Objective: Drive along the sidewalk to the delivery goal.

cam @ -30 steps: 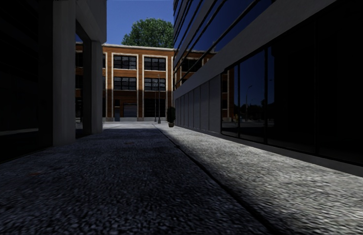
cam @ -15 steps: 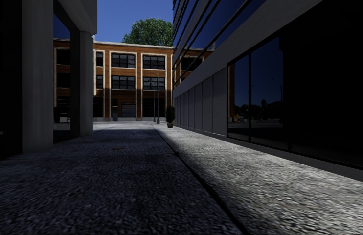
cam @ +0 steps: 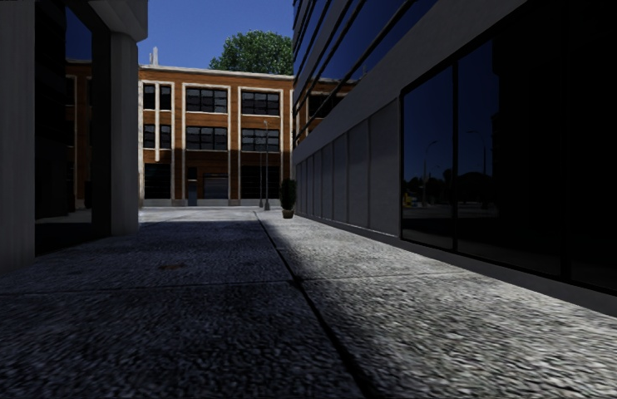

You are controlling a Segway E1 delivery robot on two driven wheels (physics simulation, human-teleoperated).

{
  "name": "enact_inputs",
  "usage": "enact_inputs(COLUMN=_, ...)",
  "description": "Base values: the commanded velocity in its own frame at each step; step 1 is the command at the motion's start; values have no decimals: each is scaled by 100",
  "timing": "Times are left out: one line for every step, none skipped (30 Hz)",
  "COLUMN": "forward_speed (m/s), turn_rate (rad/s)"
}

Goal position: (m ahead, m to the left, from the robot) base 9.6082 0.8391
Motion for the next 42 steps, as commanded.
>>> enact_inputs(forward_speed=200, turn_rate=0)
enact_inputs(forward_speed=200, turn_rate=0)
enact_inputs(forward_speed=200, turn_rate=0)
enact_inputs(forward_speed=200, turn_rate=0)
enact_inputs(forward_speed=200, turn_rate=0)
enact_inputs(forward_speed=200, turn_rate=0)
enact_inputs(forward_speed=200, turn_rate=0)
enact_inputs(forward_speed=200, turn_rate=0)
enact_inputs(forward_speed=200, turn_rate=0)
enact_inputs(forward_speed=200, turn_rate=0)
enact_inputs(forward_speed=200, turn_rate=0)
enact_inputs(forward_speed=200, turn_rate=0)
enact_inputs(forward_speed=200, turn_rate=0)
enact_inputs(forward_speed=200, turn_rate=0)
enact_inputs(forward_speed=200, turn_rate=0)
enact_inputs(forward_speed=200, turn_rate=0)
enact_inputs(forward_speed=200, turn_rate=0)
enact_inputs(forward_speed=200, turn_rate=0)
enact_inputs(forward_speed=200, turn_rate=0)
enact_inputs(forward_speed=200, turn_rate=0)
enact_inputs(forward_speed=200, turn_rate=0)
enact_inputs(forward_speed=200, turn_rate=9)
enact_inputs(forward_speed=200, turn_rate=16)
enact_inputs(forward_speed=200, turn_rate=18)
enact_inputs(forward_speed=200, turn_rate=18)
enact_inputs(forward_speed=200, turn_rate=20)
enact_inputs(forward_speed=200, turn_rate=21)
enact_inputs(forward_speed=200, turn_rate=21)
enact_inputs(forward_speed=200, turn_rate=22)
enact_inputs(forward_speed=200, turn_rate=22)
enact_inputs(forward_speed=200, turn_rate=22)
enact_inputs(forward_speed=200, turn_rate=22)
enact_inputs(forward_speed=200, turn_rate=22)
enact_inputs(forward_speed=200, turn_rate=23)
enact_inputs(forward_speed=200, turn_rate=23)
enact_inputs(forward_speed=200, turn_rate=23)
enact_inputs(forward_speed=200, turn_rate=23)
enact_inputs(forward_speed=200, turn_rate=23)
enact_inputs(forward_speed=200, turn_rate=24)
enact_inputs(forward_speed=200, turn_rate=24)
enact_inputs(forward_speed=200, turn_rate=24)
enact_inputs(forward_speed=200, turn_rate=24)
